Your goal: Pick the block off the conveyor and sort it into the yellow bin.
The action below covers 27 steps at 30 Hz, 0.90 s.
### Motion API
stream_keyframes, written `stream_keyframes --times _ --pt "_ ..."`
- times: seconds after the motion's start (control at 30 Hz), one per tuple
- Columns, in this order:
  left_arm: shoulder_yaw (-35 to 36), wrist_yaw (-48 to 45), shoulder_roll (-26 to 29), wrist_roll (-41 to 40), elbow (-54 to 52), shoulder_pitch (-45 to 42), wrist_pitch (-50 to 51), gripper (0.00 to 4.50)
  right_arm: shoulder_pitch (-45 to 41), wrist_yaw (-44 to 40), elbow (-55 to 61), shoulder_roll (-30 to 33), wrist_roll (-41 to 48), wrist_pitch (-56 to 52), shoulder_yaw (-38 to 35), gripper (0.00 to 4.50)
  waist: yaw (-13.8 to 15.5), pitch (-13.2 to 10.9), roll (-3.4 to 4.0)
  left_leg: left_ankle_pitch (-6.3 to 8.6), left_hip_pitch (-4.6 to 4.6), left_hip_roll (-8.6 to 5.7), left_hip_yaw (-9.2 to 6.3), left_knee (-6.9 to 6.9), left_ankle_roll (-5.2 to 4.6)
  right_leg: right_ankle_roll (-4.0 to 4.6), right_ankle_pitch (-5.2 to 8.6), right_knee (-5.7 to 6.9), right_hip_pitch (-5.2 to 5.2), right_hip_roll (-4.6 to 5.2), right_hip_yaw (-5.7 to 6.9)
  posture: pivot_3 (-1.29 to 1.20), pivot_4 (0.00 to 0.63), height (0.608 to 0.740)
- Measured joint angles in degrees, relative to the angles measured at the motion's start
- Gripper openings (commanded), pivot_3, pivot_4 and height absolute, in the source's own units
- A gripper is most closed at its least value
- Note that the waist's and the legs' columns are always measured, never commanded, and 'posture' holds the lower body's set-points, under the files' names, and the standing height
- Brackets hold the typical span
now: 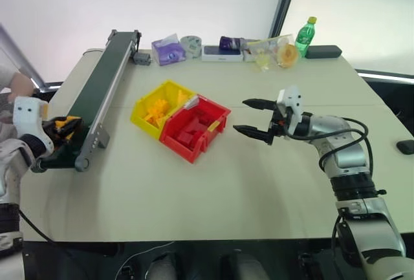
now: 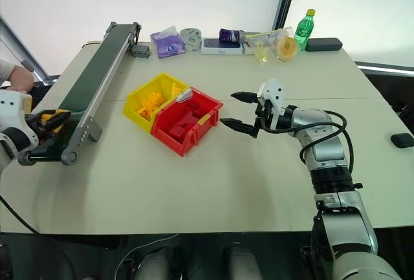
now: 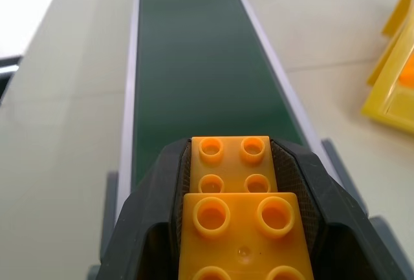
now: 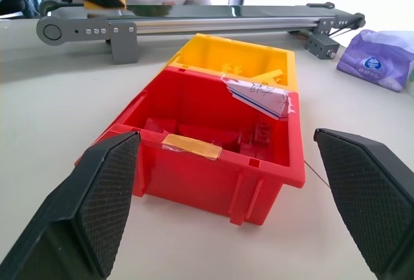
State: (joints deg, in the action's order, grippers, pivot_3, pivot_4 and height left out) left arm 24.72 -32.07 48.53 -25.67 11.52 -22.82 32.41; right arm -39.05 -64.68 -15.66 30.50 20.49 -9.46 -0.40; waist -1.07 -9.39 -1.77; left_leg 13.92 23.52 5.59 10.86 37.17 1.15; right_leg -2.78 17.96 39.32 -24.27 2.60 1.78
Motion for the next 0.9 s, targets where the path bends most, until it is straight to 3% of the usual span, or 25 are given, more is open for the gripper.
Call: stream_keyframes --times 0.2,0.33,0.5,0.67,0.87,0.9 --pt "-1.6 2.8 -4.6 -3.1 -10.8 -5.5 4.5 1.38 -0.5 0.3 0.4 -0.2 0.0 -0.3 0.2 4.5 0.3 0.0 0.0 0.0 0.0 -0.07 -0.03 0.06 -0.01 -0.02 -0.01 0.04 0.06 -0.04 0.01 0.0 0.15 0.74" --pt "-6.9 4.8 -11.6 -2.9 -11.8 -10.6 4.4 1.38 -0.5 0.2 0.4 -0.2 0.1 -0.3 0.1 4.5 0.3 0.0 -0.01 0.0 0.0 -0.16 -0.03 0.13 -0.01 -0.02 -0.01 0.07 0.08 -0.08 0.01 0.0 0.15 0.74" --pt "-15.2 10.0 -22.8 3.6 -1.3 -20.5 -0.3 1.38 -0.5 0.3 0.8 -0.2 0.1 -0.3 0.0 4.5 0.3 0.0 -0.01 -0.01 0.0 -0.21 -0.03 0.17 -0.01 -0.03 -0.01 0.08 0.09 -0.12 0.02 0.0 0.15 0.74" --pt "-21.0 12.3 -27.1 10.5 9.5 -25.8 -5.8 1.38 -0.5 0.9 1.1 0.0 0.1 -0.5 -0.1 4.5 -0.1 0.0 -0.01 -0.02 -0.01 -0.19 -0.01 0.09 0.01 -0.02 0.0 0.07 0.01 -0.18 0.02 0.0 0.15 0.74" --pt "-20.7 12.6 -30.2 11.8 19.8 -29.2 -10.7 4.25 -0.4 1.5 2.2 0.1 0.1 -0.9 -0.2 4.5 0.1 0.0 -0.01 -0.02 0.0 -0.19 0.0 0.1 0.02 -0.03 0.0 0.07 0.01 -0.17 0.02 0.0 0.15 0.74" --pt "-20.7 12.6 -30.2 12.3 20.1 -29.4 -11.5 4.45 -0.2 1.5 2.4 0.2 0.1 -0.9 -0.2 4.5 0.1 0.0 -0.01 -0.02 0.0 -0.19 0.0 0.1 0.02 -0.03 0.0 0.07 0.0 -0.17 0.02 0.0 0.15 0.74"
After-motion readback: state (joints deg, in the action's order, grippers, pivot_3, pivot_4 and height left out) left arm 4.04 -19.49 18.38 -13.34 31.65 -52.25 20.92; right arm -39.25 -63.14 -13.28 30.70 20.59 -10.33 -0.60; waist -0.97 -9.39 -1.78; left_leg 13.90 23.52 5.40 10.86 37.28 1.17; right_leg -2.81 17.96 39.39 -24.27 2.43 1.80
